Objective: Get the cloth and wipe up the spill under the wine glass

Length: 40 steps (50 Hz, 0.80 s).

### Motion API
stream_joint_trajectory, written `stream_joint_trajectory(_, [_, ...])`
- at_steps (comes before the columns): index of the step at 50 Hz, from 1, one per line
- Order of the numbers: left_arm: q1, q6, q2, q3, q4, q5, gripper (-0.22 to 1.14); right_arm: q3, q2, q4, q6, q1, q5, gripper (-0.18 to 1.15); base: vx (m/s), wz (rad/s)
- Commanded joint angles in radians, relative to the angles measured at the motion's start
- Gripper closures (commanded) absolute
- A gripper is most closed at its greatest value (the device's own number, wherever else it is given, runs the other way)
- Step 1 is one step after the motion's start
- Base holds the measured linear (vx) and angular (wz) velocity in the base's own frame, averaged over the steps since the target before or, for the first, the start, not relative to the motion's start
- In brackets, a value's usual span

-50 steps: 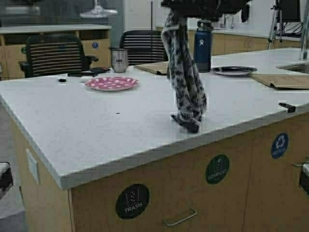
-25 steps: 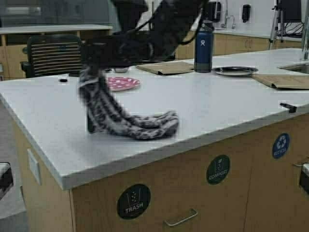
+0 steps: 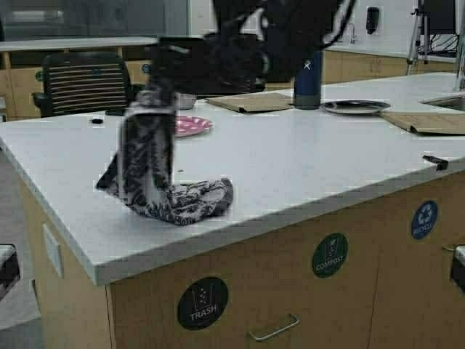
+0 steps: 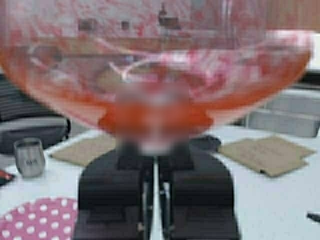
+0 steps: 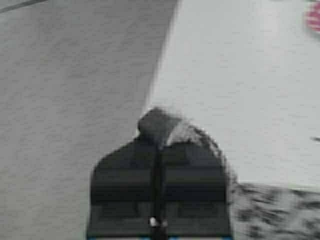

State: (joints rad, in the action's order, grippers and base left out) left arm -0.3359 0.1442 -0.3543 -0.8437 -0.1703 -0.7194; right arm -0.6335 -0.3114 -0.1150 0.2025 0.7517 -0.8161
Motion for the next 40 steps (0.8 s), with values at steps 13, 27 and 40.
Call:
stream_joint_trajectory(13, [-0.009,-0.002,0.379,-0.023,-0.002,-0.267,0.84,-0.075,-0.051,0.002,-0.003,-0.181,-0.02,0.9,0.0,0.0])
stream_joint_trajectory(27, [-0.032,0.003,0.81,0.107,-0.003,-0.607,0.84,-0.08,-0.114,0.005,-0.002,-0.181,-0.02,0.9,0.0,0.0])
stream_joint_trajectory(40, [-0.06,-0.02,1.1,0.293,-0.005,-0.715,0.84,-0.075,-0.11,0.006,-0.003,-0.181,-0.025,0.91,0.0,0.0])
